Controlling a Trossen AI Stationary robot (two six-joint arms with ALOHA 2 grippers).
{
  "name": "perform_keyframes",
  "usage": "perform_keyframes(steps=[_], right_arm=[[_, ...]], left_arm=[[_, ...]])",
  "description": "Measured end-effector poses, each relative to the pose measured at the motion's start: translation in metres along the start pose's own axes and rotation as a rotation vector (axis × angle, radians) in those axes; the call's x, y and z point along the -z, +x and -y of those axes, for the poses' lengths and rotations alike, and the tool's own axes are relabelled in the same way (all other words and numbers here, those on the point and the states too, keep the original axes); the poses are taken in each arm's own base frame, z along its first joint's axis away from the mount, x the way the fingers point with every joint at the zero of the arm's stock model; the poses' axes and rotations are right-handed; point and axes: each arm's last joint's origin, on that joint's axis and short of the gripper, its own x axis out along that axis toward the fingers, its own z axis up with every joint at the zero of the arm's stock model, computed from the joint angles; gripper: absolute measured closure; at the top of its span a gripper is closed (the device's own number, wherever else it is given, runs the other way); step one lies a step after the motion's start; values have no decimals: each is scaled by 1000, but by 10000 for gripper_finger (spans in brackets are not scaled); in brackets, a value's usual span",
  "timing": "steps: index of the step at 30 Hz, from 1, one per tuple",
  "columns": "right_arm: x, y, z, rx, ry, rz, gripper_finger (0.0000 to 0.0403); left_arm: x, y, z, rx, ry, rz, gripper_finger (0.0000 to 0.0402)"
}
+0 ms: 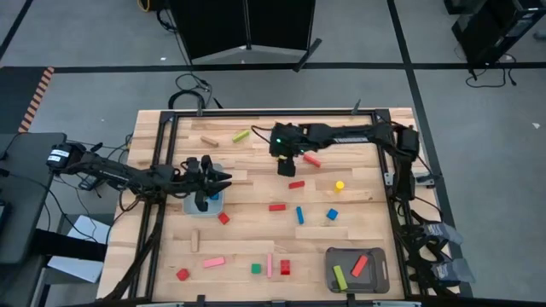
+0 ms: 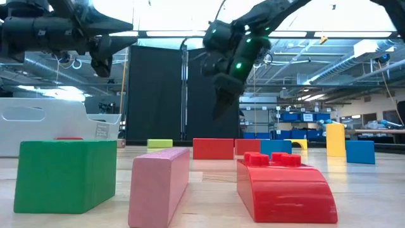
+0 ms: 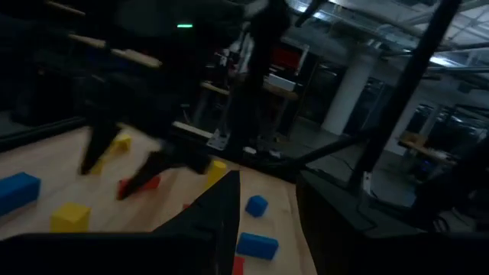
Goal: Sort blocks by size
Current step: Put the middle left yellow block into the grey bin
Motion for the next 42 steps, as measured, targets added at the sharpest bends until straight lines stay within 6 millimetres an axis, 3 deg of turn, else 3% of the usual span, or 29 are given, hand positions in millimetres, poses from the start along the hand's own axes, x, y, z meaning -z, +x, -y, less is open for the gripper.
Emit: perform_keyframes(steps=[8,15,24,42], right_arm=[[-14,27,19,-20,-42,-99,123],[-10,53,25,-44,-48,-178,121],[-5,62,38,-46,-18,-187,129],[-8,67,31,-61,74,-117,255]], left_arm=[[-1,-1,1,9,21,9,265],[-1,-1,2,17,33,6,265],[-2,-1,2,18,32,10,265],[-13,-7,5,69,13,82,265]])
